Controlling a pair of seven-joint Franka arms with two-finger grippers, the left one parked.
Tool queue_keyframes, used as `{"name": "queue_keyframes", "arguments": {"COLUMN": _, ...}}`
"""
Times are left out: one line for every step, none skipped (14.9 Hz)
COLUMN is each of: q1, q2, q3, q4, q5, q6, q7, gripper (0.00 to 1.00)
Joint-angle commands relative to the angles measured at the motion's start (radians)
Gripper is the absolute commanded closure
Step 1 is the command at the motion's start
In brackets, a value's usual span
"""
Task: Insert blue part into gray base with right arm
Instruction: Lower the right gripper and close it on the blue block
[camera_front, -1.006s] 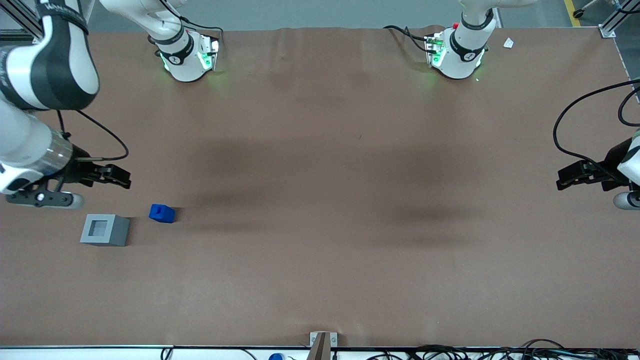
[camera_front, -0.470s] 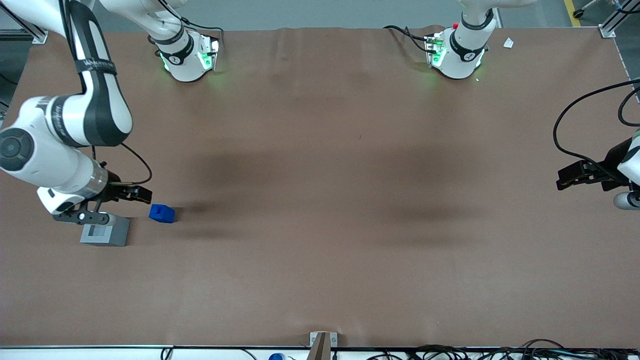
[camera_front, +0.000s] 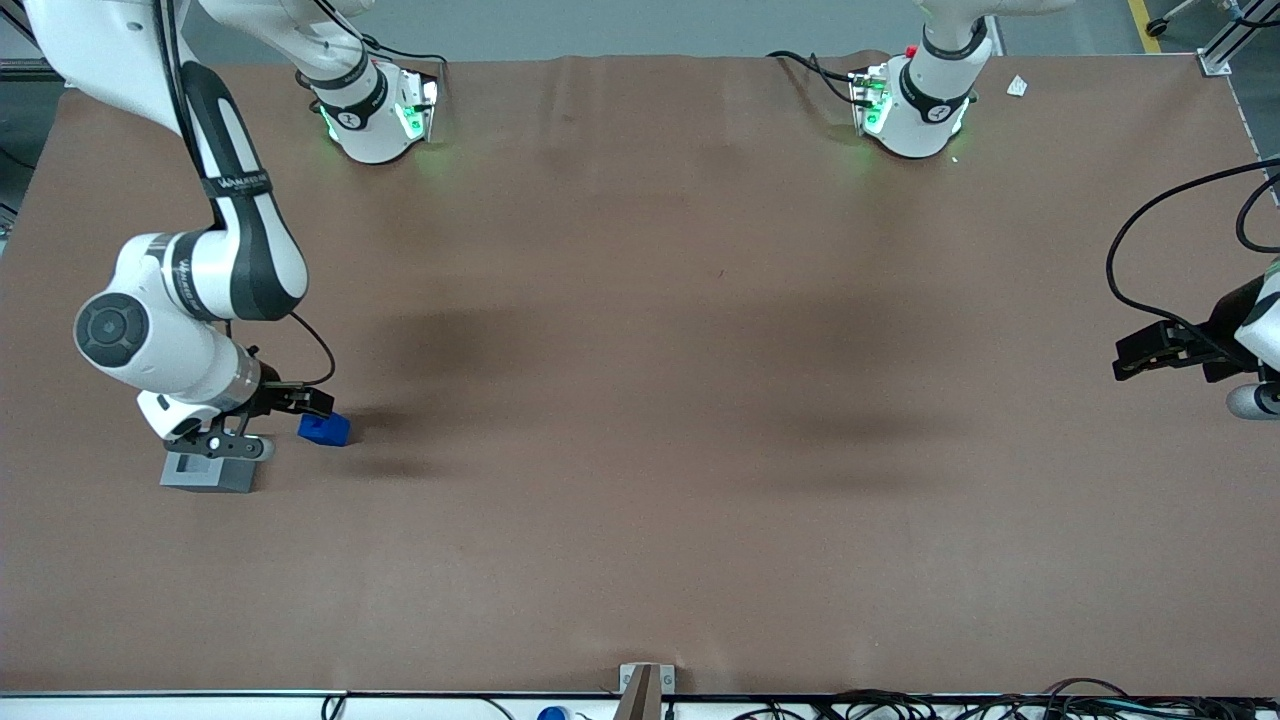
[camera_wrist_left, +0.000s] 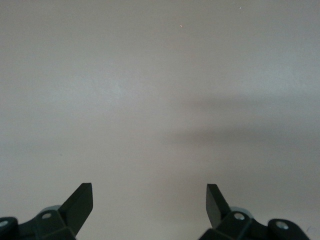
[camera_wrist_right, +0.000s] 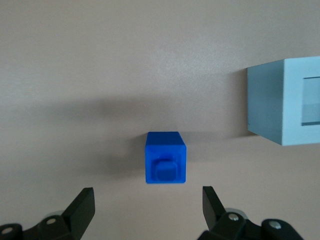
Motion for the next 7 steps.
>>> {"name": "queue_keyframes", "arguments": {"q1": -0.015, "q2": 0.023, "q3": 0.006, "q4": -0.013, "q5": -0.014, "q6": 0.042, "q7": 0.001, "gripper": 0.05}}
{"name": "queue_keyframes", "arguments": {"q1": -0.02, "q2": 0.034, "q3": 0.004, "q4": -0.013, "q5": -0.017, "q6": 0.057, "q7": 0.001, "gripper": 0.05}}
{"name": "queue_keyframes", "arguments": {"q1": -0.023, "q2": 0.043, "q3": 0.006, "q4": -0.014, "q5": -0.025, "q6": 0.074, "q7": 0.001, "gripper": 0.05}}
{"name": "queue_keyframes", "arguments": {"q1": -0.031, "q2": 0.048, "q3": 0.004, "q4": -0.016, "q5": -0.03, "q6": 0.079, "q7": 0.001, "gripper": 0.06}}
{"name": "queue_keyframes", "arguments": {"q1": -0.032, "q2": 0.056, "q3": 0.006, "q4": -0.016, "q5": -0.031, "q6": 0.079, "q7": 0.001, "gripper": 0.07}}
{"name": "queue_keyframes", "arguments": {"q1": -0.031, "q2": 0.065, "q3": 0.006, "q4": -0.014, "q5": -0.031, "q6": 0.082, "q7": 0.001, "gripper": 0.08}}
{"name": "queue_keyframes", "arguments": {"q1": -0.029, "q2": 0.073, "q3": 0.004, "q4": -0.016, "q5": -0.033, "q6": 0.099, "q7": 0.001, "gripper": 0.09}}
